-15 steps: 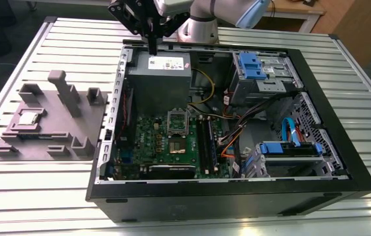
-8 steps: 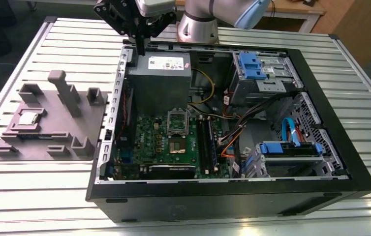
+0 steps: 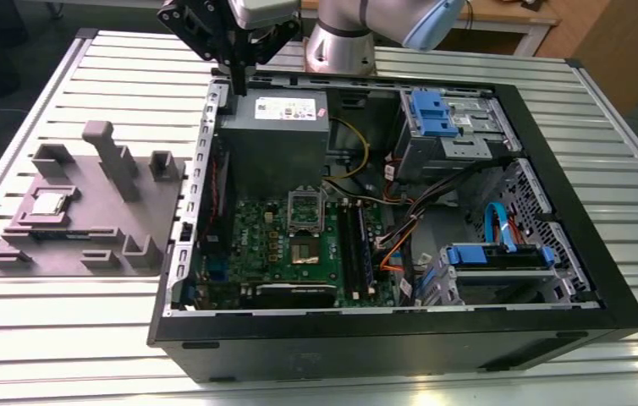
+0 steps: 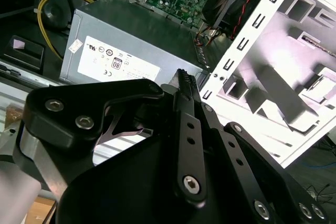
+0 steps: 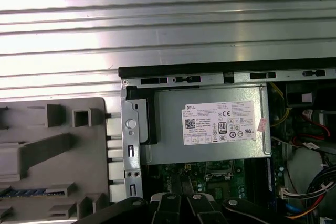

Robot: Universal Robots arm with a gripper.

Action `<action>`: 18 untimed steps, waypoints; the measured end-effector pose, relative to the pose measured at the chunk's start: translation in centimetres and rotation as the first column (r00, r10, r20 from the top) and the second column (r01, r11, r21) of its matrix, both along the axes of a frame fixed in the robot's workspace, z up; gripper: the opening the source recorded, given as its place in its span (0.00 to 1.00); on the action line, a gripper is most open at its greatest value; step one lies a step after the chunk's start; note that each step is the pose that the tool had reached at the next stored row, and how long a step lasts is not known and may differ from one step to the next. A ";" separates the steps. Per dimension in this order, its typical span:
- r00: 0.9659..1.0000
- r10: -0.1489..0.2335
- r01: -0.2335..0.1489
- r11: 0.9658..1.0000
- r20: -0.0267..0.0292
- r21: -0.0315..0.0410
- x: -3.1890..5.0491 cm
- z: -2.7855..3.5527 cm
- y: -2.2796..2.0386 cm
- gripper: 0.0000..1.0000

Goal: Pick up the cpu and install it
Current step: 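Reach for the cpu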

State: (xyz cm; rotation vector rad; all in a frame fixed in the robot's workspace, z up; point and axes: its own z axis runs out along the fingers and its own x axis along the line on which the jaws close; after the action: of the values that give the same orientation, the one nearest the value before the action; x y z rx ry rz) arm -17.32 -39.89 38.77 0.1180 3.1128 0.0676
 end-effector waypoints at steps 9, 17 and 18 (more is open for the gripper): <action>1.000 0.000 0.000 1.000 0.000 0.000 -0.28 -0.01 0.00 0.10; 1.000 0.000 0.000 1.000 0.000 0.000 -0.46 -0.01 0.00 0.10; 1.000 0.000 0.000 1.000 0.000 0.000 -0.50 -0.01 0.00 0.10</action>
State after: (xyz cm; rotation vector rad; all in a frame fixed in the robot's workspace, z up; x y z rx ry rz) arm -17.81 -39.89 38.76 0.1182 3.1128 0.0676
